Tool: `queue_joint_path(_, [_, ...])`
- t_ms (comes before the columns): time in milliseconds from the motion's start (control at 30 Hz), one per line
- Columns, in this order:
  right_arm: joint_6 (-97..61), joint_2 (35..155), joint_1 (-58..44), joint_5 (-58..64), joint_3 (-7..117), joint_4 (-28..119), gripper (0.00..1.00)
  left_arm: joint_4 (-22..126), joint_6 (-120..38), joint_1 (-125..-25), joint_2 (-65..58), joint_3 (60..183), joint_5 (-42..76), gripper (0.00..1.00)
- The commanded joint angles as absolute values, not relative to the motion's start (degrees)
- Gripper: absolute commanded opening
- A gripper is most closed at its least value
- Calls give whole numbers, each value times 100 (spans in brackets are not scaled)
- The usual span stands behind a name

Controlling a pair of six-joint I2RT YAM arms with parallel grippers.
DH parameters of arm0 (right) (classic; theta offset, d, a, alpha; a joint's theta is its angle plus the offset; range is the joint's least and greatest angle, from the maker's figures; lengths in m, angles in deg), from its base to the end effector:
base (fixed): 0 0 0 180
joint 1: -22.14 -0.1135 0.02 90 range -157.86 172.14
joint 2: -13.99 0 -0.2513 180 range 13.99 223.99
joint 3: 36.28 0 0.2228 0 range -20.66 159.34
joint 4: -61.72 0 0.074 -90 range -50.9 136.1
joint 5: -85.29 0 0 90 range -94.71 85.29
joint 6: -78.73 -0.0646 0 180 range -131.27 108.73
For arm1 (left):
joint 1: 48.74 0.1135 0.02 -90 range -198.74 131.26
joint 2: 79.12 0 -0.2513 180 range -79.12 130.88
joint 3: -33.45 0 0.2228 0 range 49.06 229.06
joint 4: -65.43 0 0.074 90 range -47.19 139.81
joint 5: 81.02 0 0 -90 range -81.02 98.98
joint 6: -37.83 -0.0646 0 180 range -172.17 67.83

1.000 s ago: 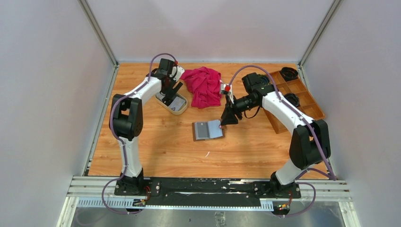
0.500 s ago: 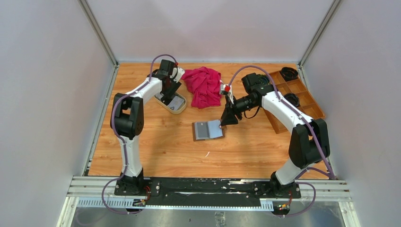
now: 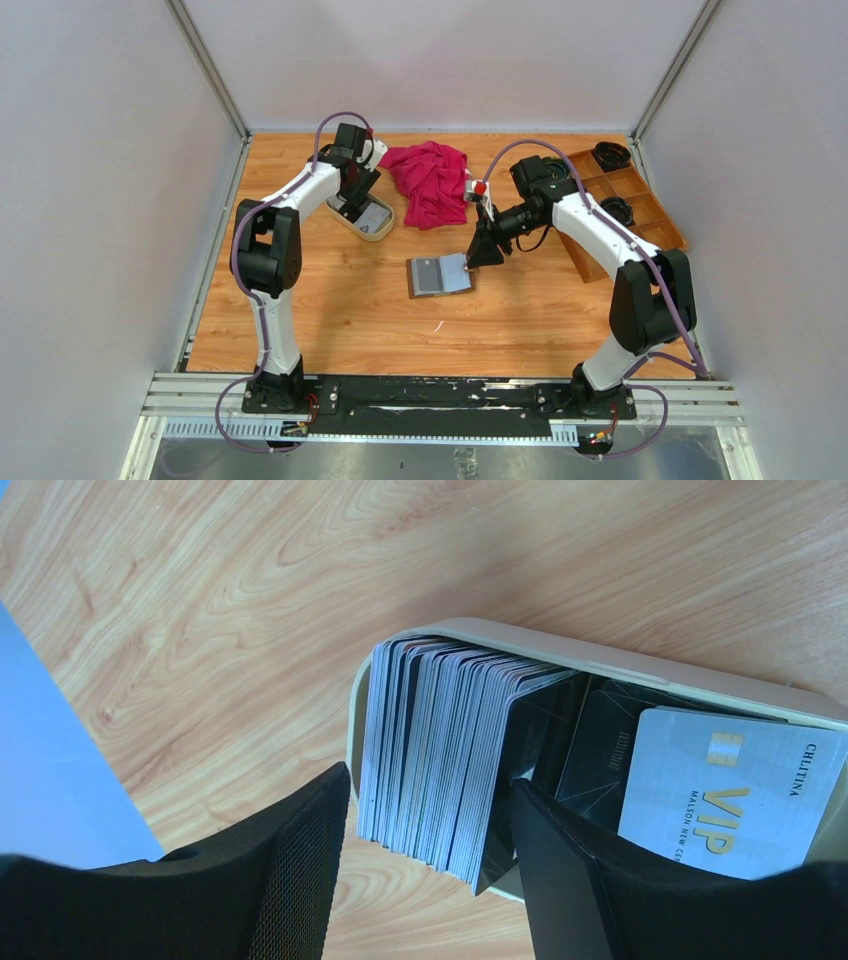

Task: Put the credit cards into the card holder
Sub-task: Pick up the credit card from the storage box.

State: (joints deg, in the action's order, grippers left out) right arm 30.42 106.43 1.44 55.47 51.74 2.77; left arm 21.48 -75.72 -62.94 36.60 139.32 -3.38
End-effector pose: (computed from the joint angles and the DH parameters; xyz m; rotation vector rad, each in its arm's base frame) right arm 0.2612 0.1586 0.2525 -1.4307 1.7665 1.1861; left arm 0.4198 -0.0920 0.1912 0.7277 2.4029 0.3376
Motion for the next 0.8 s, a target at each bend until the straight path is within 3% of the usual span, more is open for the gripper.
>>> queue_joint_path(0, [3171, 10724, 224, 5751, 5188, 89, 46, 2086, -7565, -6237, 3408, 14056, -443, 64])
queue_joint_path(767, [3254, 10820, 219, 5763, 5235, -34, 46, 1983, -7437, -6250, 3430, 14090, -206, 21])
